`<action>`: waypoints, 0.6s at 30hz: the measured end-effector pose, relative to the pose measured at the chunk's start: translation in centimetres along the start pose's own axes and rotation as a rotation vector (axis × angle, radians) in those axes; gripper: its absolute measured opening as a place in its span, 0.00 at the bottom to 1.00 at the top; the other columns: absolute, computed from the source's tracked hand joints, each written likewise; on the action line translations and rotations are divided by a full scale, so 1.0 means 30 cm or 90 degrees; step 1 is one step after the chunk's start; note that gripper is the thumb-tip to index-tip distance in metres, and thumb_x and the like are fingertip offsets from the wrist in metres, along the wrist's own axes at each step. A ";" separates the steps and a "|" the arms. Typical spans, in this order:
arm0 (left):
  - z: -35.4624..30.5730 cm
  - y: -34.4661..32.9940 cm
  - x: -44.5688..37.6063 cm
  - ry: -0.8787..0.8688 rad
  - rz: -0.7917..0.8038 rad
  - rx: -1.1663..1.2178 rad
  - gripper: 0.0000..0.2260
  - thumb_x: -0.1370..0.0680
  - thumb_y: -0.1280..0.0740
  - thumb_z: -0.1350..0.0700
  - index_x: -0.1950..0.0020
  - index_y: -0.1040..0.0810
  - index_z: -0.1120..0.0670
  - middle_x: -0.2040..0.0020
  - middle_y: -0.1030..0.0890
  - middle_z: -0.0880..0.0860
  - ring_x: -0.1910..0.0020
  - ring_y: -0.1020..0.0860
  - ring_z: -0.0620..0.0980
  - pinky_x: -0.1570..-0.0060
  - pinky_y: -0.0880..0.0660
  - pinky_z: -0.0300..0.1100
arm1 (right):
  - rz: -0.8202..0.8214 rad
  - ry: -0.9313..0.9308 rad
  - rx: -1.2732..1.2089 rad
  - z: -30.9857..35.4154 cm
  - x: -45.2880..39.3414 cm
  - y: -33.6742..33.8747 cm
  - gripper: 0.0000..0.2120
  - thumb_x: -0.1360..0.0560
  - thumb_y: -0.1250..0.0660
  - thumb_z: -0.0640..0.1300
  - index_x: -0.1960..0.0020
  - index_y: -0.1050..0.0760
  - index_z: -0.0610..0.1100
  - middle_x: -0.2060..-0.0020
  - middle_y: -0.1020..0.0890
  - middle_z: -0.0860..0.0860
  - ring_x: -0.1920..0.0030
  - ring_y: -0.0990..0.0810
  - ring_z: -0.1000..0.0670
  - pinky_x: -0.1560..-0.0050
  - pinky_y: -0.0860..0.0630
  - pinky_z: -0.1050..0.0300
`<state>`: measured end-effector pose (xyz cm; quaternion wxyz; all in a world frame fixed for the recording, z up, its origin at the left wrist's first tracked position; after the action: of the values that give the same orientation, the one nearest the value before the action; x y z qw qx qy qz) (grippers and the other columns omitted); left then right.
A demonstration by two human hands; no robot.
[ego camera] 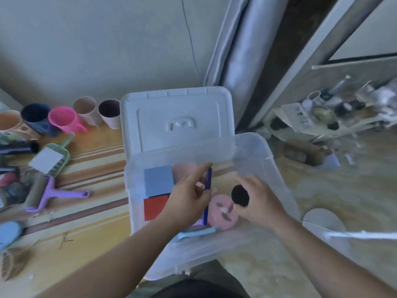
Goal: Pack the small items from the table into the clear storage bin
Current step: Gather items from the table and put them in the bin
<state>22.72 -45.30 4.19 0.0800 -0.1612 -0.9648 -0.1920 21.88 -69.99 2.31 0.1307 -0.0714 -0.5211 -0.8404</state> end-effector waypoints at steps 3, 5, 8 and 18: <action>0.007 -0.086 -0.042 0.043 0.020 -0.004 0.33 0.20 0.30 0.55 0.26 0.39 0.26 0.51 0.20 0.42 0.56 0.17 0.44 0.54 0.17 0.40 | 0.069 -0.012 -0.041 -0.091 0.000 -0.021 0.36 0.33 0.22 0.53 0.26 0.27 0.54 0.37 0.28 0.54 0.38 0.23 0.52 0.36 0.24 0.56; 0.021 -0.106 -0.054 0.061 0.012 -0.002 0.32 0.21 0.30 0.56 0.26 0.37 0.27 0.51 0.19 0.41 0.57 0.16 0.44 0.55 0.17 0.40 | 0.128 -0.017 -0.109 -0.117 -0.018 -0.039 0.39 0.36 0.23 0.60 0.27 0.28 0.56 0.38 0.32 0.58 0.41 0.26 0.57 0.38 0.27 0.65; 0.037 -0.100 -0.055 0.097 -0.012 -0.006 0.31 0.21 0.29 0.58 0.28 0.34 0.27 0.49 0.21 0.39 0.56 0.16 0.42 0.56 0.17 0.37 | 0.214 0.005 -0.113 -0.132 -0.061 -0.068 0.25 0.34 0.19 0.55 0.40 0.23 0.57 0.43 0.31 0.61 0.47 0.27 0.63 0.47 0.34 0.75; 0.096 -0.077 -0.023 0.193 -0.106 0.003 0.21 0.20 0.29 0.57 0.40 0.31 0.31 0.51 0.18 0.45 0.56 0.15 0.43 0.57 0.17 0.40 | 0.294 0.141 0.150 -0.121 -0.179 -0.152 0.16 0.31 0.22 0.52 0.56 0.29 0.51 0.48 0.16 0.54 0.49 0.18 0.46 0.51 0.20 0.53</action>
<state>22.30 -46.38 0.60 0.2093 -0.0499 -0.9521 -0.2174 25.72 -70.52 -4.59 0.3823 -0.0803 -0.5676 -0.7247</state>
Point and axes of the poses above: each hand's wrist, its own x-axis away from the middle knuckle, its own y-axis out of the back of the hand, z = x × y, the point moved 1 cm from there along -x, towards the middle knuckle
